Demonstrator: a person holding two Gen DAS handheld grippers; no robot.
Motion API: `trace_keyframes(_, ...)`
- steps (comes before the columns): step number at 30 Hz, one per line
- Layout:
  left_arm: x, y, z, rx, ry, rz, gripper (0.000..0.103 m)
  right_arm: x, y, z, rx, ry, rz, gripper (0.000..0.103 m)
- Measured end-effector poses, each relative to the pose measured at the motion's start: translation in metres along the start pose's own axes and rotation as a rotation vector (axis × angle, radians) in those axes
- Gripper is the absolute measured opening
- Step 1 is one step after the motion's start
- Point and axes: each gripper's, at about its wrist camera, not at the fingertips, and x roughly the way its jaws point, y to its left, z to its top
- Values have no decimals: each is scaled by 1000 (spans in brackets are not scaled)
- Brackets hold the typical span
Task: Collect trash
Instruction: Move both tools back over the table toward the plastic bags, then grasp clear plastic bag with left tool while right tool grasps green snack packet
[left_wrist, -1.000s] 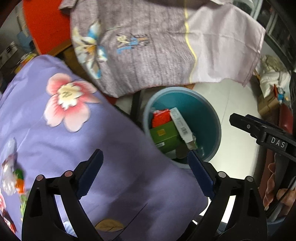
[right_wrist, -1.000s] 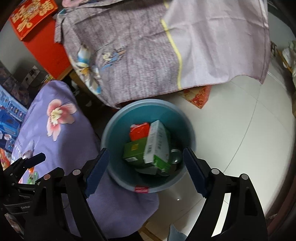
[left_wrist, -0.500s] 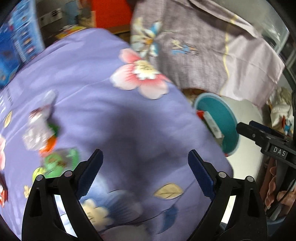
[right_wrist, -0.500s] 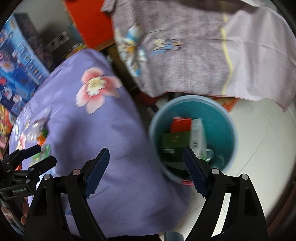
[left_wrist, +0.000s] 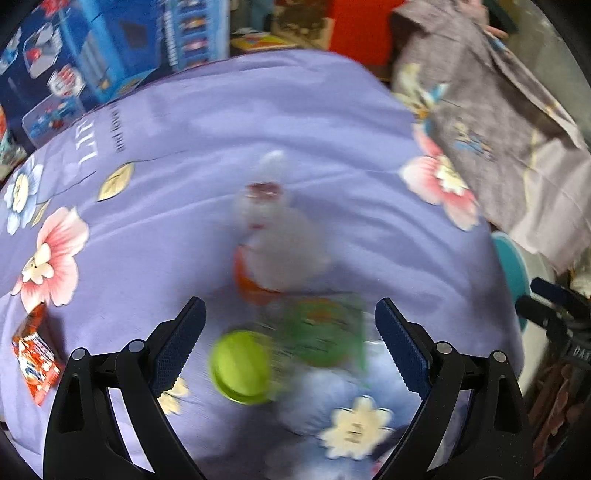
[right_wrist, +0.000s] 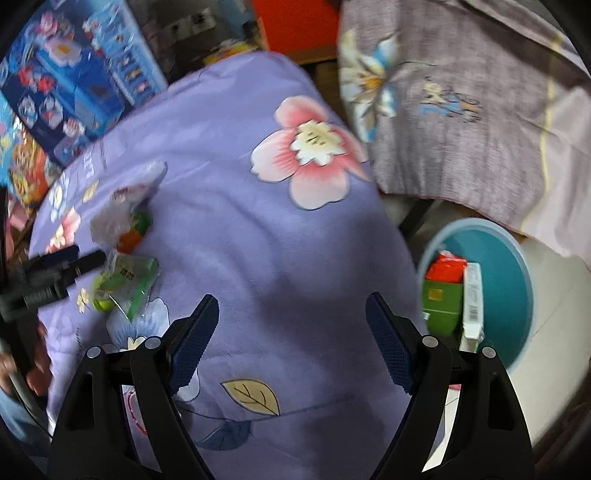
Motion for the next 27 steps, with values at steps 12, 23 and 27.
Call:
trace_keyframes(12,46,7,46,4,38,-6,93,61,35,32,-105,82,25,78)
trace_keyframes(23,25,27,23,15,0,-13,36,68,78,30,-227,121,120,78)
trace_keyframes(27,4,46,6,-20,-21,-29,36,64,115,27,-325,135,182,78)
